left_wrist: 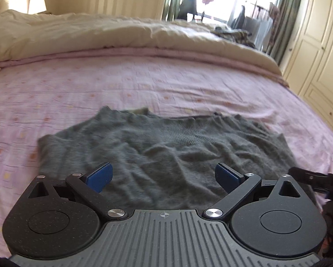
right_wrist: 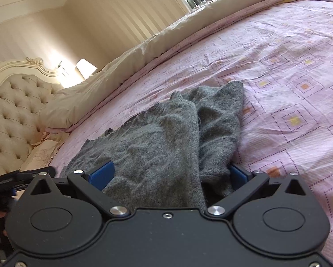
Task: Fold small clothes
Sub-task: 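Close the right gripper on the folded sweater's side edge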
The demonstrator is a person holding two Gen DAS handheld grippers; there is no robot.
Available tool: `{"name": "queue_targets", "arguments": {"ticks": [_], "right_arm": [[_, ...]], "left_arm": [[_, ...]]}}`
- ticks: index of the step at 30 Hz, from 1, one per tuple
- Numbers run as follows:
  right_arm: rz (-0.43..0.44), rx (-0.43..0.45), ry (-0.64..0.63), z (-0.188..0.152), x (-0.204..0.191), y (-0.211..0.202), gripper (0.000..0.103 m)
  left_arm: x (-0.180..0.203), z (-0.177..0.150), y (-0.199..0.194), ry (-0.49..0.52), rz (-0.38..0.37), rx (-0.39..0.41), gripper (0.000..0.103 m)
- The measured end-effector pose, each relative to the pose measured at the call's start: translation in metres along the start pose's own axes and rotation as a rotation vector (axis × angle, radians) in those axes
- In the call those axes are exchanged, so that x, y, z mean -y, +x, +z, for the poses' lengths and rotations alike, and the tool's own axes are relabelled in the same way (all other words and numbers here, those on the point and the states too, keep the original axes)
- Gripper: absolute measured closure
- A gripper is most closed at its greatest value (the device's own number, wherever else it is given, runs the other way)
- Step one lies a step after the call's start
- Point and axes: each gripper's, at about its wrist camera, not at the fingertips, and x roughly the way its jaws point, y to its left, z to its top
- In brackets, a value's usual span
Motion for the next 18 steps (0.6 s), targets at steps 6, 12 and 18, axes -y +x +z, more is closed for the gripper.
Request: {"name": "queue_targets", "arguments": {"ticks": [6,12,18], "right_arm": [[0.020,-0.031,0.020,0.008,0.004,0.002,0.000],[-0.002,-0.065,0.037,0.019,0.004,0.009,0.022],[-0.096,-0.117,0.068,0.025,0.001,0.022,0.069]], "left_arm": [[0.014,-0.009,0.049,0.043,0.062,-0.100,0.004],[0.020,-0.009,0.060,0.098,0.097,-0.102,0.002],[0.002,0.000,0.039,0.019,0.040,-0.100,0.014]]}}
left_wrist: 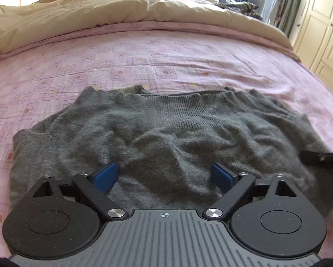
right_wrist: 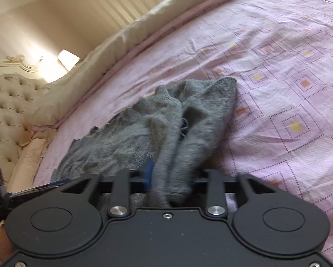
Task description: Fold small clothes
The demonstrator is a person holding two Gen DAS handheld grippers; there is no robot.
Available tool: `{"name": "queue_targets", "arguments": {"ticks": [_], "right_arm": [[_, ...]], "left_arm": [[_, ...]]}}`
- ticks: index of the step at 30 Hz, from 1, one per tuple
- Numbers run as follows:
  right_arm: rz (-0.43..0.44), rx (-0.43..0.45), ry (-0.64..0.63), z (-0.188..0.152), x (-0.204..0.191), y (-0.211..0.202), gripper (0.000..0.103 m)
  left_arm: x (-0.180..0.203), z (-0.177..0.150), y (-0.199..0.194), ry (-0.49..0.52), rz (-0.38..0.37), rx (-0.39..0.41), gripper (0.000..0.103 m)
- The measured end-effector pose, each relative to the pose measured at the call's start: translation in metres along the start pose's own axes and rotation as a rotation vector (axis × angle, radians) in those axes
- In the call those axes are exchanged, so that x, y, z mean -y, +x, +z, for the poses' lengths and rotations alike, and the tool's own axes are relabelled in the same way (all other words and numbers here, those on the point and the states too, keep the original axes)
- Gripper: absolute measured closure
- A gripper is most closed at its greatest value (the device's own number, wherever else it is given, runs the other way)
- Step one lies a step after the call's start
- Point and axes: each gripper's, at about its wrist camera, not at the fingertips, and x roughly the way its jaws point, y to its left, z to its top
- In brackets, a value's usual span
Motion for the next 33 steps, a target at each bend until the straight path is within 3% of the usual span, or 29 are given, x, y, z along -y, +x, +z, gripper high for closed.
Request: {"name": "queue_targets", "arguments": {"ticks": [3,9,18,27,33], "right_arm": [[-0.045,-0.001,-0.024,0.002,-0.010,-0.001,0.074],[-0.119,-0.005,-0.073,0.013,-0.047,-0.003,0.075],[-0.110,-0.018,-0.214,0.019,-0.154,0.013,0.077],[-0.059,-0.118,-0.376,-0.027,-0.261,0.082,0.078],[-0.095,-0.169,-0.496,-0.066,-0.306,0.119,0.078]], "left_arm": [[-0.021,-0.005,-0.025,-0.047,-0.025,0.034,0.014],[-0.068,-0.027,-0.071,-0.089,0.002,0.067,0.014],[-0.141,-0.075,-0.115,-0.231,-0.007,0.047,0.014],[-0.189,-0.111,-0.137,-0.319,0.004,0.019,0.014],[-0.201,-0.122,-0.142,-0.344,0.004,0.012,0.014]]}}
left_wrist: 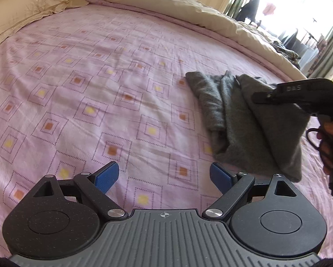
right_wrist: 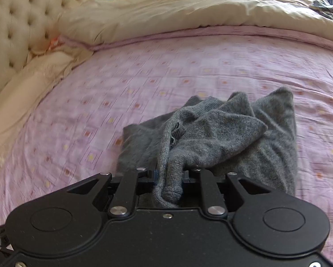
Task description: Fold small clothes
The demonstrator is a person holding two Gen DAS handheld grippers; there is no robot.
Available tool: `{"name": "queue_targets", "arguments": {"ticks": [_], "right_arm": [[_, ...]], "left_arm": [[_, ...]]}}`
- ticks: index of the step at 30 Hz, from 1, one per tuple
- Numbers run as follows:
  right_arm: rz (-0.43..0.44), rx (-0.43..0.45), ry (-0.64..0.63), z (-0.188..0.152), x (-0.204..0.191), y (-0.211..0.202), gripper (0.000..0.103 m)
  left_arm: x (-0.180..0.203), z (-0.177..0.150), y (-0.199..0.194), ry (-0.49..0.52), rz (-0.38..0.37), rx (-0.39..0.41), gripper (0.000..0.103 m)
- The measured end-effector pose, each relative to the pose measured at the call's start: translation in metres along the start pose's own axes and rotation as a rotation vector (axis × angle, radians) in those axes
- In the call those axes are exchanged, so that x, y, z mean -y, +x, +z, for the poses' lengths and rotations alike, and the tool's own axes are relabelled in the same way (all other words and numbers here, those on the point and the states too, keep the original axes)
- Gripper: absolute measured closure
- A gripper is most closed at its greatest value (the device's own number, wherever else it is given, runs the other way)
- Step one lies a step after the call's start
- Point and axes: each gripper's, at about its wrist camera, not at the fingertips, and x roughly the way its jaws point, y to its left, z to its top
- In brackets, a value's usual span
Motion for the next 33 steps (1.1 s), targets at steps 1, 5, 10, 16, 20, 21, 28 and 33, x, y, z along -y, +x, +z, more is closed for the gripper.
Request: {"name": "queue_targets", "arguments": {"ticks": [1,5,10,16,20,21,28,33], "right_arm": [[-0.013,-0.005,-0.029,-0.001,-0.008,0.004,0.078],[-0.029,-0.014,-0.116,-0.004,-0.030,0.016,0.066],[0.223,0.068,-0.082,-0.008,-0.025,-0.004,0.058],[0.217,0.195,-0.032,-0.018,0.008,-0.050,0.056],[0.149,0.214,-0.104,-0.038,0.018,-0.068,0.052],[0.137,0.212,-0.136,-0.045,0.016,-0.071,0.052],[0.088,0.235,-0.421,-0.090,-0.030,-0.073,0.042],[0.026,0.283,-0.580,-0.105,-0.062,-0.058,0.037]], "left_arm": [[-0.001,-0.001,0.000,-0.001,0.000,-0.001,0.014],[-0.003,-0.001,0.001,-0.007,-0.001,-0.005,0.014],[-0.001,0.004,-0.002,-0.001,-0.005,0.004,0.014],[0.013,0.027,-0.001,0.018,-0.039,0.034,0.014],[0.028,0.051,0.006,0.026,-0.076,0.037,0.014],[0.031,0.056,0.009,0.021,-0.088,0.037,0.014],[0.050,0.099,0.036,-0.003,-0.146,0.008,0.014],[0.057,0.119,0.063,-0.037,-0.187,-0.040,0.014]]}}
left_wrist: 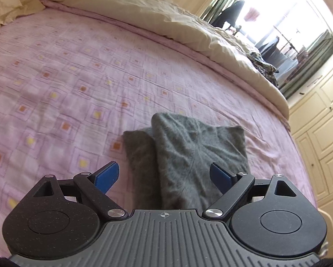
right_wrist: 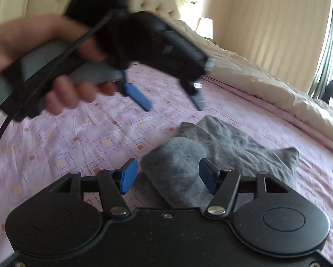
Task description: Fold small clothes
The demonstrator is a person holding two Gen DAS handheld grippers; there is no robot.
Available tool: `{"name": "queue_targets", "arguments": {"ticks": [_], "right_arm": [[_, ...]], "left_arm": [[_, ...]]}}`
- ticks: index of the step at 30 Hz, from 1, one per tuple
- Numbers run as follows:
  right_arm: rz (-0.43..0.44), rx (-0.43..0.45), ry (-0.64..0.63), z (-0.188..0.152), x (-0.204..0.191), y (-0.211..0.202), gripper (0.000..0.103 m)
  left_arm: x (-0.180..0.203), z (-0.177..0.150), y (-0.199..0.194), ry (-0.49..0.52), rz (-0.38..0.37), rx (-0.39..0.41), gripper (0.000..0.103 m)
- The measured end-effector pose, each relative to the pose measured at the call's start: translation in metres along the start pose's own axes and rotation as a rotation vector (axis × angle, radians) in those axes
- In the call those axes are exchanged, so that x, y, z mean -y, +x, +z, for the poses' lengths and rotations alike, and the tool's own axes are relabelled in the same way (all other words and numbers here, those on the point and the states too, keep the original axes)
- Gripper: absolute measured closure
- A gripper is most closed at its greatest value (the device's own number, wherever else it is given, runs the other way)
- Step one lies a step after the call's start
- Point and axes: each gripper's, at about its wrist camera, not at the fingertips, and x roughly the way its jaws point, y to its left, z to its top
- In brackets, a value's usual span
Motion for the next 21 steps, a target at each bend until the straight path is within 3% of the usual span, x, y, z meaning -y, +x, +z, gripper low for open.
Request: {"name": "queue_targets", "arguments": {"ticks": [3,5,6,13,14,15,17,21], "right_arm": [[-0.002,-0.001,-0.024,-0.001,-0.006,0.012,0.039],[0.008,-0.011,-0.018,-0.003,-0.005,0.017,0.053],[0.004,-0.021,-0.007,-0.004,-0.003,0.019,0.092],[-0.006,0.022,0.114,-0.011,0.019,0.007,0.089],[-0.002,0.024,0.121,-0.011,0.021,0.005,0.089],[0.002,0.028,0.129,-0.012,0.023,0.004,0.089],[0.006,0.032,0.137,-0.013,0.023,0.003,0.089],[0.010,0.056,0.150,-0.012,0.023,-0.008,0.089]], "left_arm": [[0.003,0.007,0.021,-0.012,-0.005,-0.027,0.014],[0.003,0.011,0.036,-0.028,-0.017,-0.050,0.014],[0.002,0.012,0.042,-0.041,-0.018,-0.058,0.014],[-0.002,0.022,0.080,-0.115,-0.040,-0.072,0.017],[-0.002,0.022,0.084,-0.117,-0.041,-0.071,0.024],[-0.001,0.021,0.085,-0.111,-0.041,-0.060,0.053],[0.001,0.020,0.084,-0.091,-0.017,-0.038,0.095],[0.007,0.016,0.064,-0.035,-0.012,0.033,0.097]]}}
